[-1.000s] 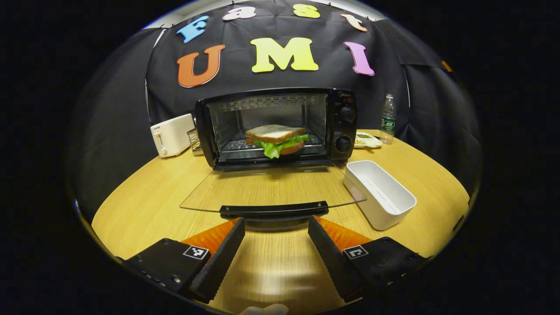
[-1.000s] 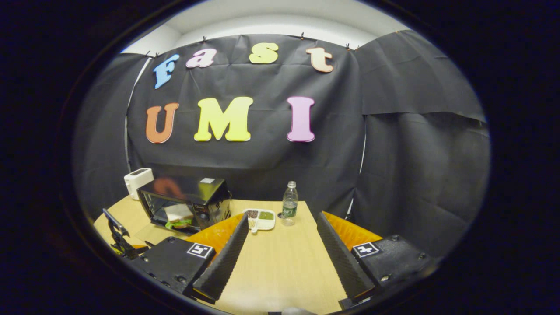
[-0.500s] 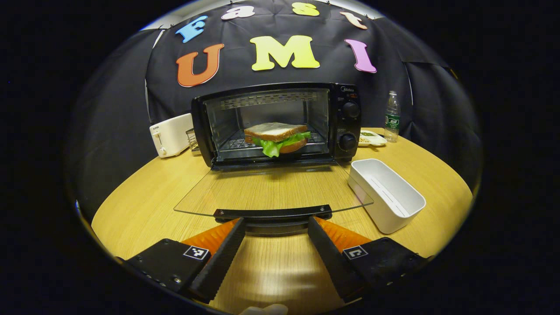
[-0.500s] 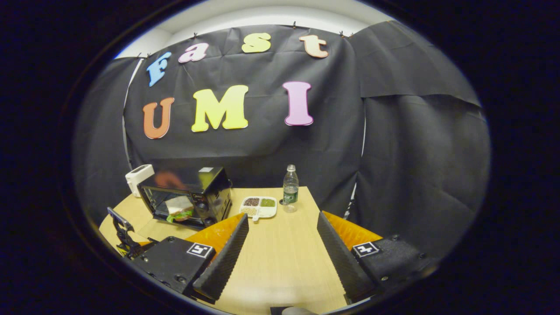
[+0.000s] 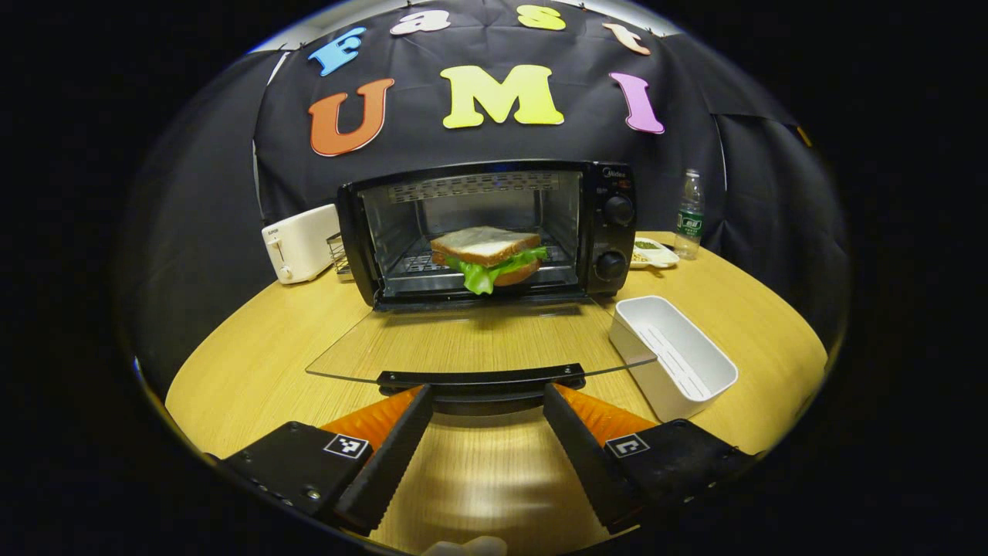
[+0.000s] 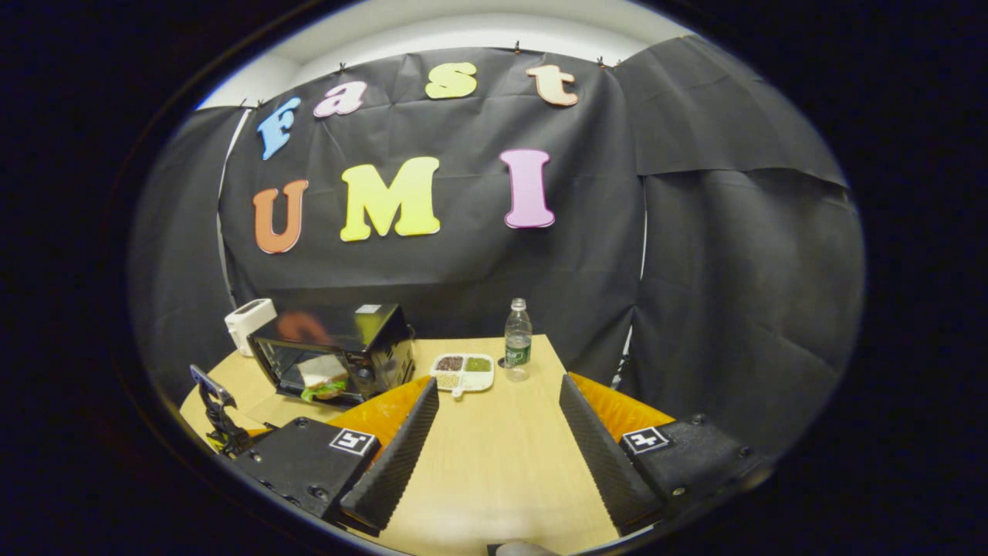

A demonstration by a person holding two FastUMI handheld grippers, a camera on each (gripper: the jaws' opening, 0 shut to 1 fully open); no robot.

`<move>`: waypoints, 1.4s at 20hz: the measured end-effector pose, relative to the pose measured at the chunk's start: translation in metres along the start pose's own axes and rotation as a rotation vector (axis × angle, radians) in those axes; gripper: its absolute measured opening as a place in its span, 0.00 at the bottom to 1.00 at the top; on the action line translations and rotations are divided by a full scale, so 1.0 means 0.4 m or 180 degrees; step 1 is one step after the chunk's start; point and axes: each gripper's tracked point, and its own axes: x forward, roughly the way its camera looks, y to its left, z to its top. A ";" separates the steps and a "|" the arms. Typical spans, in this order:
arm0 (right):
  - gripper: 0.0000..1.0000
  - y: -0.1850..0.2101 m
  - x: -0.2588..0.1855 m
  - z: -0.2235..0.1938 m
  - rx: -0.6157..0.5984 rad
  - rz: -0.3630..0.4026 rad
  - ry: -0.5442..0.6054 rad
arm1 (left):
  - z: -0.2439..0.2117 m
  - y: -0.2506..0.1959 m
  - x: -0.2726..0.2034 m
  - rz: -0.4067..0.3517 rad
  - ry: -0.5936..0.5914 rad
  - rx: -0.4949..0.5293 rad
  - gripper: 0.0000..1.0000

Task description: Open the electric oven with the left hand, put the food in, and close the electric oven.

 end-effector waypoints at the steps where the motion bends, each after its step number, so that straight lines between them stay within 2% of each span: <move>1: 1.00 0.002 0.000 0.005 -0.0012 -0.0001 -0.0008 | 0.011 -0.002 -0.002 -0.0007 -0.0021 0.0015 0.95; 2: 0.97 0.002 -0.001 0.012 -0.0028 -0.0004 -0.0018 | 0.025 -0.001 -0.003 -0.0010 -0.0025 0.0025 0.95; 10: 0.97 0.010 -0.008 0.062 0.0047 0.0006 -0.0093 | 0.210 0.011 -0.012 -0.0007 -0.0401 0.0059 0.97; 19: 0.97 0.029 0.001 0.091 0.0135 0.0023 -0.0146 | 0.400 0.036 0.071 0.0023 -0.0706 0.0090 0.97; 24: 0.97 0.029 -0.001 0.092 0.0148 0.0014 -0.0136 | 0.444 0.063 0.106 0.0092 -0.0727 -0.0074 0.96; 28: 0.97 0.034 -0.012 0.105 0.0104 0.0018 -0.0167 | 0.451 0.055 0.086 0.0072 -0.0769 -0.0038 0.96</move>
